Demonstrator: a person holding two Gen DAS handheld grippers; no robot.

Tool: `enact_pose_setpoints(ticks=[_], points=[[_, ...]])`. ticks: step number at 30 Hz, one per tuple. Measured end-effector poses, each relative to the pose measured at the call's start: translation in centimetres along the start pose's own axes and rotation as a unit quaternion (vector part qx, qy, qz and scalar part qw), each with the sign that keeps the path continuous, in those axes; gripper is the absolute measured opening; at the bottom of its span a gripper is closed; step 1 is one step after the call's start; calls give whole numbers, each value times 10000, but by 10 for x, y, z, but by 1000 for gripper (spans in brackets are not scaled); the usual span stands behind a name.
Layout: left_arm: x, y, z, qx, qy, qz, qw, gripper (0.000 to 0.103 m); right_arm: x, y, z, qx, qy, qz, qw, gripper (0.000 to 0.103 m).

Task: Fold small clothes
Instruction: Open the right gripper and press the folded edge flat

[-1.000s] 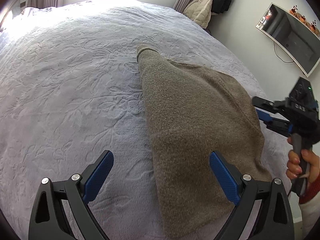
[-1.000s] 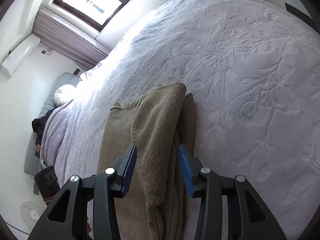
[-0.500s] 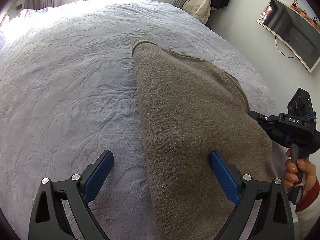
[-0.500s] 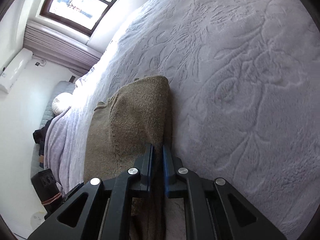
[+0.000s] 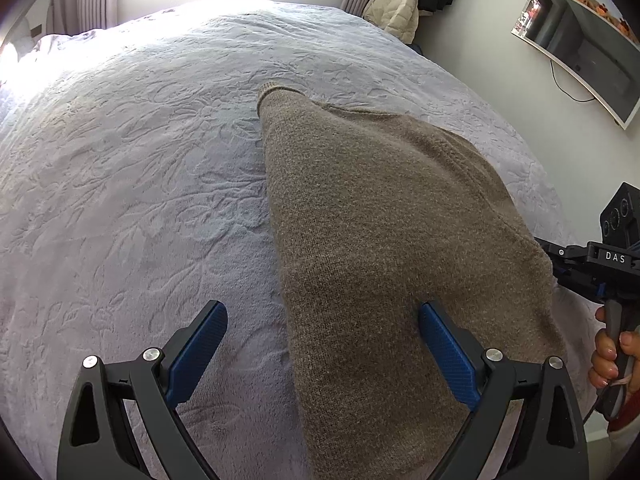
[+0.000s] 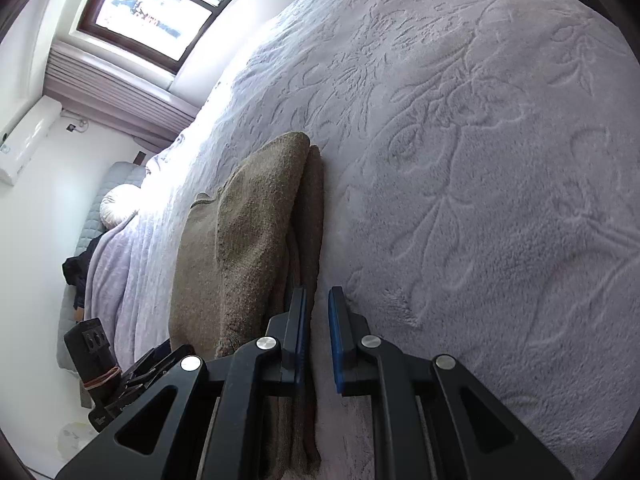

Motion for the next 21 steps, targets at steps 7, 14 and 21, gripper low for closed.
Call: enact_pose_setpoints(ticks=[7,14,21], points=[[3,-3,1,58,59,-80,9999,97,1,4,0,-13,-26,-24,10000,14],[3,0,-1,-4,63,58,10000,103,3,5,0,-23,-10,-66,10000,14],[6,1,2,190,-189,-50,9996,103,14,10,-5,-161,58,-435,9989,81]])
Point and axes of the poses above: each gripper's, at about its wrist camera, not at the fingertips, and z roughly the way its jaws point, x to its left, y to its top, the point moved 10 cm from there along z, roughly the way its jaws point, and after that the axes turned 3 degrees about -y, right-handed, at the moved point
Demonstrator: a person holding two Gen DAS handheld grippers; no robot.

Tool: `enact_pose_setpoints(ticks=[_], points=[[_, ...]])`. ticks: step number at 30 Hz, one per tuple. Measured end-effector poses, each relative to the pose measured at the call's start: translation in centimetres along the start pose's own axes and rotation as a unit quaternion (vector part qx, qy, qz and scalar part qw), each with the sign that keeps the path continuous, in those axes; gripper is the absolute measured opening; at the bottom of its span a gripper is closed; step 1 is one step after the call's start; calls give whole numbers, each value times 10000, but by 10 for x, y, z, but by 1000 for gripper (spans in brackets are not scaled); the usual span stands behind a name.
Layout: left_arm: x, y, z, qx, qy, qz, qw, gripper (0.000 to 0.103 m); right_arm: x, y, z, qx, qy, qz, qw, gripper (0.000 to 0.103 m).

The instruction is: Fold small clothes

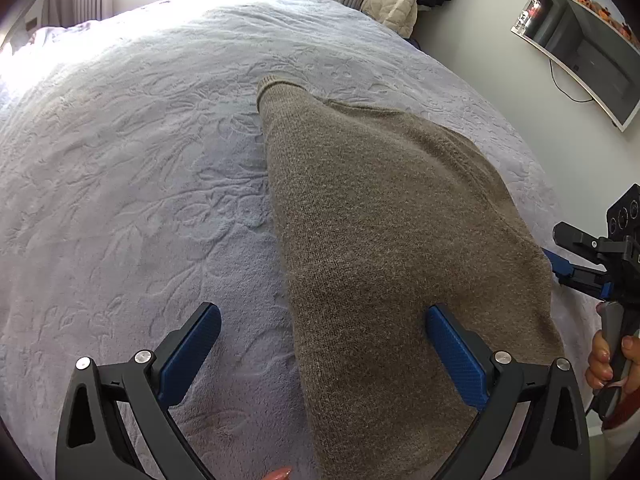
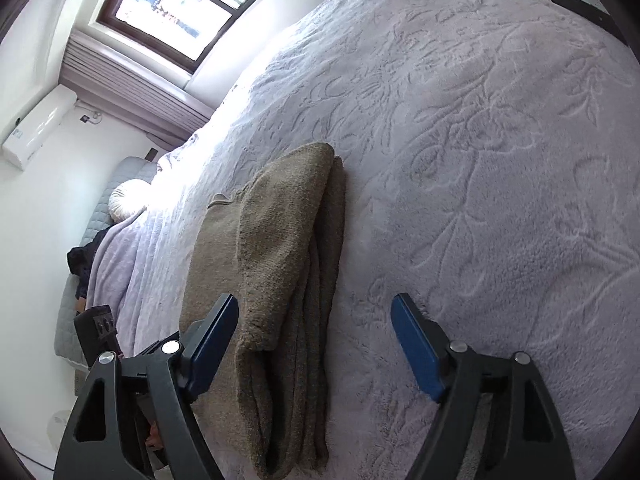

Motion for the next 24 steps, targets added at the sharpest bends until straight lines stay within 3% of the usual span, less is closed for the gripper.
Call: enact_pose_setpoints(ticks=[15,19,24], points=[[-15,15,14,98,-443,141,9989,103,11,17,29,238,271,-169,9992,82],[-21,19,26,272,-854,57,9960,103,17,22,41,350,320,-293,9984,82],[-34,28,37,303,-953,246,9947,103,22,23,60,640,400,-467,9961,82]])
Point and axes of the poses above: each gripper's, at about its wrist camera, not at the fingertips, and z roughly the way its jaws point, x to its left, y to its top, the point moved 10 cm from there along z, roughly the way its jaws point, and after that the axes turned 3 degrees about -y, right-handed, at the moved point
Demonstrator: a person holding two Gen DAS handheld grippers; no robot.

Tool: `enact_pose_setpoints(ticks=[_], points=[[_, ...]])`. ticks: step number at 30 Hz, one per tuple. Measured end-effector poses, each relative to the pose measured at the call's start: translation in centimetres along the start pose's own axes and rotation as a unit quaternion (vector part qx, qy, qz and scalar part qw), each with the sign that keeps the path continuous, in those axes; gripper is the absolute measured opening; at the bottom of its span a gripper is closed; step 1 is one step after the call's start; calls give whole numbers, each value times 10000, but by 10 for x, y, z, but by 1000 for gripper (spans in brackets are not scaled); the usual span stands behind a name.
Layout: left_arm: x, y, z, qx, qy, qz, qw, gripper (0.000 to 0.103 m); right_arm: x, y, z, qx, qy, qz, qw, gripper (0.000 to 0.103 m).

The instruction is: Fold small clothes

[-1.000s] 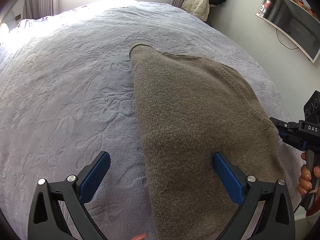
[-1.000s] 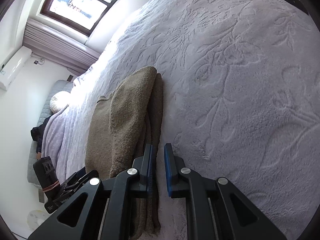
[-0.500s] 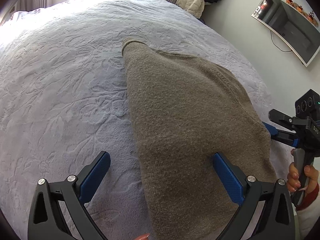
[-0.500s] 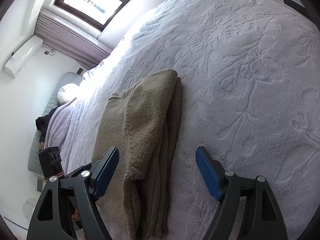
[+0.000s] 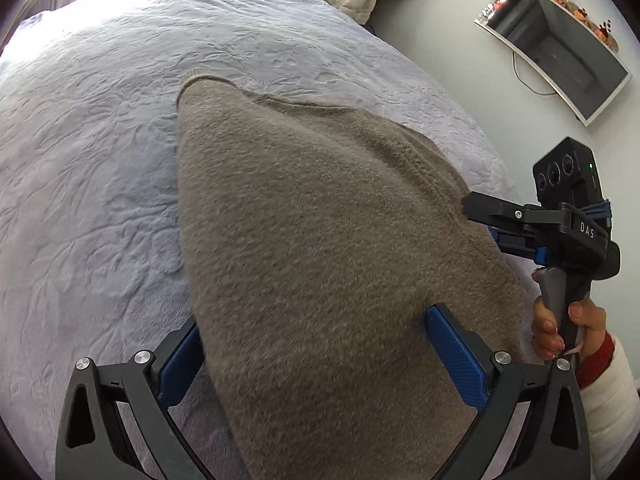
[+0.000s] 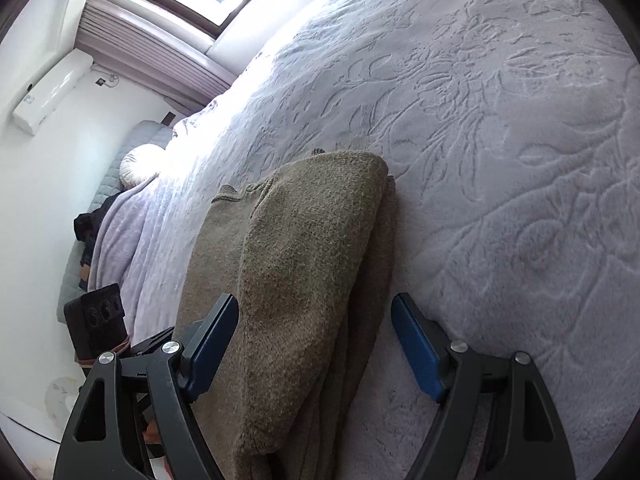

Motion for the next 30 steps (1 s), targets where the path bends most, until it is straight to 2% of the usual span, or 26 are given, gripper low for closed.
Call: enact_pose_setpoints(ticks=[7,12,14,15,16,18,20,24,25,27,30], points=[[6,2,11,66,-361,-158,9992,103,5,7,18,276,190,-203,9992,82],[4,3,13,85,-442,-165,9988,102,2,11,23,351,410,-25,9985,82],[1,3,11,34,-411,-136,9991,97,2,10,23,366,366,-10,9987,80],[0,4,9,-2,-398,-128,9991,92,4,9,24,412,365,-13,9985,70],[0,4,7,-34,-392,-134,9991,90,7,7,24,468,478,22,9978,55],[1,4,1,-97,-447,-189,9988,80,10,7,22,405,613,130,9972,50],[3,5,-4,-124,-525,-269,9982,77,9,7,20,345,734,218,9965,48],[7,3,1,-73,-455,-322,9984,78,1,7,23,397,910,439,9941,50],[9,1,2,-59,-416,-304,9987,81,0,6,25,450,937,471,9935,54],[8,-2,8,31,-487,-309,9983,96,0,5,30,565,1015,459,9922,59],[2,-3,15,131,-484,-135,9987,102,4,4,39,742,1055,246,9913,64]])
Point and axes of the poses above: each gripper's, at about its wrist camera, not at the fingertips, and z roughly the way its jaws point, x to its left, y to its top, the point moved 10 cm from there along z, roughly the way its jaws point, and after that the axes turned 3 degrees about -y, right-handed, at the moved point
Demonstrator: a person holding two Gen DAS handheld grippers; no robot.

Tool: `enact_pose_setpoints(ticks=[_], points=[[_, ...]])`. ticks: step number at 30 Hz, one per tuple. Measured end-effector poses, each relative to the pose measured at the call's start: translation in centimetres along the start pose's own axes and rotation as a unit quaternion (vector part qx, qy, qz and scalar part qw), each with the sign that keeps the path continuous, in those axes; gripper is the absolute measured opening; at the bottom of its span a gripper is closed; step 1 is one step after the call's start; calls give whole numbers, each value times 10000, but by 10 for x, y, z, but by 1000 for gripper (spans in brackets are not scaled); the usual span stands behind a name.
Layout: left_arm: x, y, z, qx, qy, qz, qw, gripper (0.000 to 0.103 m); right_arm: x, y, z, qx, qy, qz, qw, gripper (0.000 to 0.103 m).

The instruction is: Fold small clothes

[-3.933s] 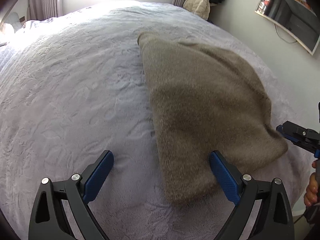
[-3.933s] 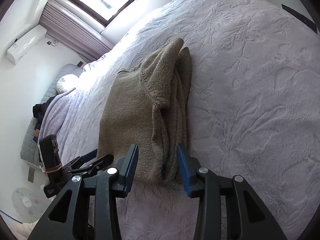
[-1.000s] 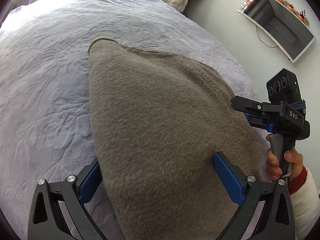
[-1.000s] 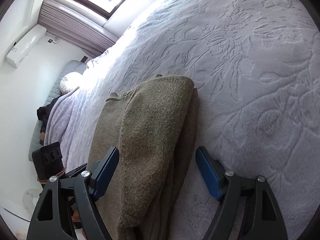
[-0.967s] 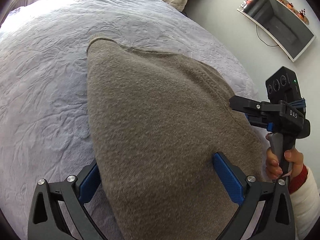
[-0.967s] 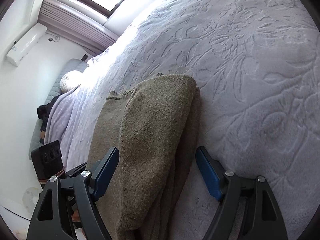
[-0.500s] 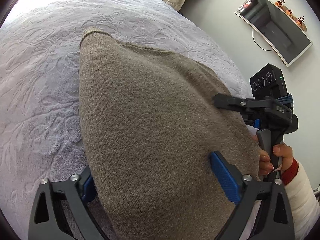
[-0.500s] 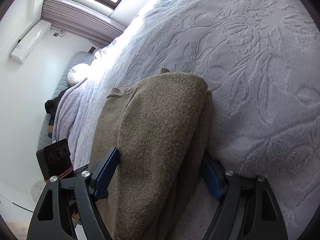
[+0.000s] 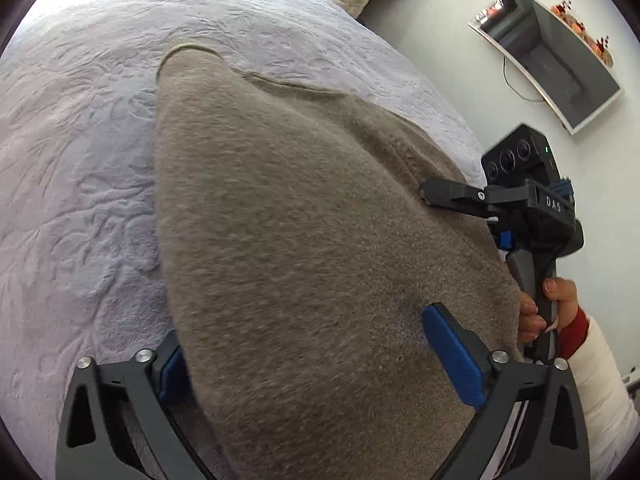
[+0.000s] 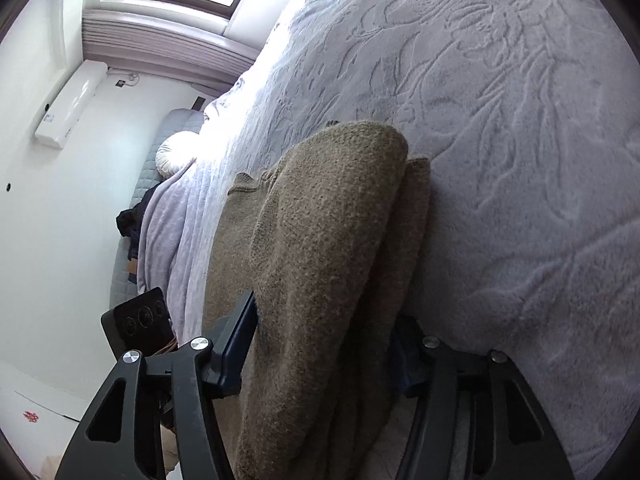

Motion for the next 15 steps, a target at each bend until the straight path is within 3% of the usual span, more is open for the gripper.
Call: enact_pose_setpoints(ticks=[4,6,7,9,11,15], points=[[-6,1,-1,-107,140,113,9998,97,5,1,11,-77,-233,-73,9997,62],[-5,2,-7,-180,167,89,9997,83,7,0,6,-198,-265,-14,9995,54],[-4,3,-11,-198,128,26,9997,79,9,0,3,-255,-203,40,9995,48],[-3,4,-20,-210,-103,-163,9996,67,14,-1,-7,-384,-24,172,9991,45],[-5,5,-31,-184,-314,-271,9990,62,22,-2,-15,-480,173,219,9985,45],[-20,1,-56,-232,-320,-104,9992,61,59,-7,-28,-567,483,199,9970,45]])
Point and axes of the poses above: each gripper's, at about its wrist camera, not at the fingertips, and z roughly the way its jaws point, x to its left, y to its top, the point moved 10 cm from there along z, roughly the way its jaws point, and after that the axes turned 3 degrees about -y, right-handed, at the moved point
